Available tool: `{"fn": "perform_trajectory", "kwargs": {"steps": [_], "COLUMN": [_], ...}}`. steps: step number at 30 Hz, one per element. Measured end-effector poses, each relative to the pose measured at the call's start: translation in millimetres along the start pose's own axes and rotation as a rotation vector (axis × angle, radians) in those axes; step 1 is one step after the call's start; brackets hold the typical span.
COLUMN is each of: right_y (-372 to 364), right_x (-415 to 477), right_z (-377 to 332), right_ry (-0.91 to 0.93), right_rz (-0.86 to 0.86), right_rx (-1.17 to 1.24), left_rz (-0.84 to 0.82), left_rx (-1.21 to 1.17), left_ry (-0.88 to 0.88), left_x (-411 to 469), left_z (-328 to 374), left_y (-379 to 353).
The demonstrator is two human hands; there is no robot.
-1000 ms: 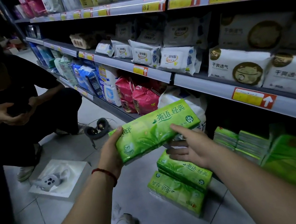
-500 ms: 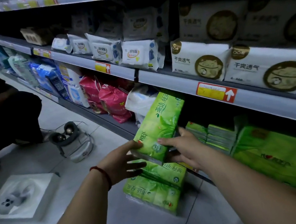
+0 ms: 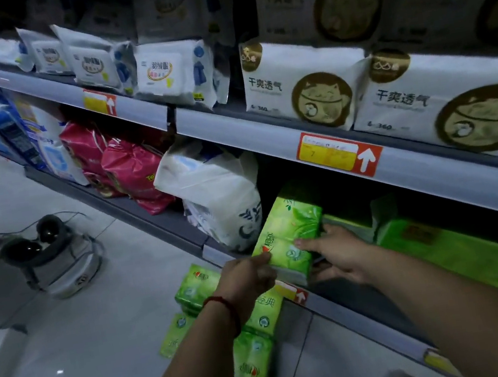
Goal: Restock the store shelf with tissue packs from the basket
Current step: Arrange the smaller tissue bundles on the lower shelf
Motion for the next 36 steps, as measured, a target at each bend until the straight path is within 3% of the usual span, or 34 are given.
{"fn": "perform_trajectory", "kwargs": {"steps": [5,11,15,18,20,23,27,31,36], "right_y": [19,37,41,47,48,39,26,45,48], "right_x": [42,67,64,67,66,64,62,66,67], "right_z": [15,34,34,35,33,30,7,1,7], "right_ry": [-0.029,-0.055,0.041,0.096,0.117,0.186,0.329,0.332,0.343], "right_rz": [0.109,0.277,0.280,0.258,0.227,0.157,0.168,0.253,0.199], "right_rx": [0.158,0.293,0.203,-0.126,-0.411,-0.626,-0.692,-0.626,-0.612], "left_rz": [0.040,0.021,-0.026,-0.087,-0.030,0.170,0.004,-0.129,-0.206], "left_rx": [-0.004,0.030,0.004,0.021,0.266,0.902,1.557,1.695,1.727], "left_ry": [-0.198,-0.245,-0.254,-0.201,-0.255,-0.578,-0.664,-0.729,-0.736], "left_x": [43,91,106,109,108,94,91,89,94], "left_z": [11,24,33,26,33,72,62,50,35], "left_y": [-22,-55,-70,-66,-54,-47,-81,-106,-115]}}
Point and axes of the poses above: each hand's wrist, its own x-axis towards the middle knuckle, its own y-axis out of the back of the hand, z = x × y, the point moved 10 cm from there along x, towards the middle knuckle, and after that the axes turned 4 degrees about -x, right-handed, at the moved point
